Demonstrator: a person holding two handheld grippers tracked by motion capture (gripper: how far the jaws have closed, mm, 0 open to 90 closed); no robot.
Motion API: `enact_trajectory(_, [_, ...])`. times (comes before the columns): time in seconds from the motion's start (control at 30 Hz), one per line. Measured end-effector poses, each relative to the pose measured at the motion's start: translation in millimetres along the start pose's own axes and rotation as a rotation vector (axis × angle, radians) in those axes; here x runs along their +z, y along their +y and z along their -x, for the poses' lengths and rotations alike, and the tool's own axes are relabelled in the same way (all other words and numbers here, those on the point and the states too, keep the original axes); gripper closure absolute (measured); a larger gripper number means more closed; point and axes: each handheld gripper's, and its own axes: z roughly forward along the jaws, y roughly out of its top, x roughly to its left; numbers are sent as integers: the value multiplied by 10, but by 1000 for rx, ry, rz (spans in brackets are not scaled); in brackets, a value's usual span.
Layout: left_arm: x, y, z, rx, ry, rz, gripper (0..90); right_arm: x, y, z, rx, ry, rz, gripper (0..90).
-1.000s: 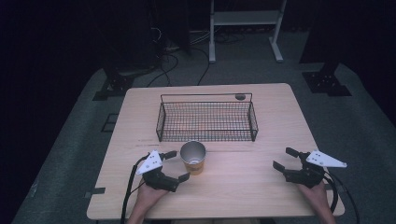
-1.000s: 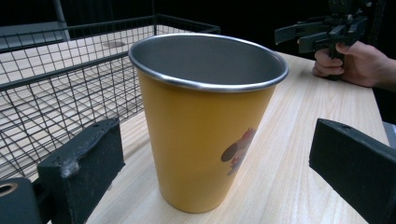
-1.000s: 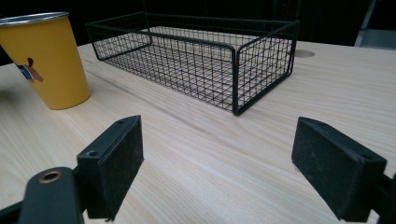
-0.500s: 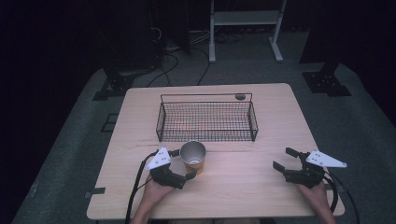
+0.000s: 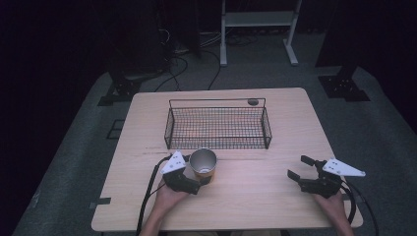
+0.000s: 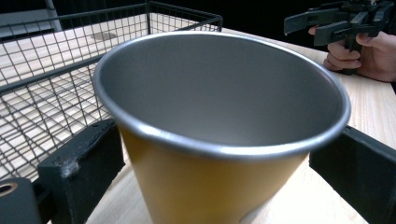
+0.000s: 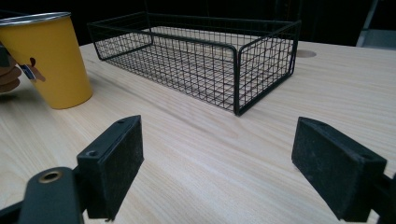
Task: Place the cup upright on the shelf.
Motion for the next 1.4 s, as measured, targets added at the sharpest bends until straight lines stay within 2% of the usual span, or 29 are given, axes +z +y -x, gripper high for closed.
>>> enact_trajectory(0.23, [62, 61, -5, 2, -2, -3, 26, 0, 0, 0, 0, 1, -1, 156])
enact_trajectory(0.27, [63, 63, -10, 3, -3, 1, 54, 2, 0, -1, 0, 1, -1, 156])
enact_trajectory(0.47, [74, 65, -20, 3, -1, 7, 80, 1, 0, -1, 0, 0, -2, 156])
enact_trajectory(0.5, [69, 67, -25, -3, -11, 16, 115, 1, 0, -1, 0, 0, -2, 156])
enact_trajectory(0.8, [71, 66, -21, -1, -19, 20, 126, 3, 0, -2, -1, -2, -4, 157])
enact_trajectory(0.93, [42, 91, -16, -6, -20, 46, 127, 3, 0, -1, 0, -3, -3, 156])
enact_trajectory(1.17, [-35, 279, -12, 3, -39, 88, 127, 3, 0, -3, -1, -3, -4, 156])
enact_trajectory(1.4, [-44, 444, -33, 16, -51, 106, 128, 4, 0, -3, 0, -3, -4, 156])
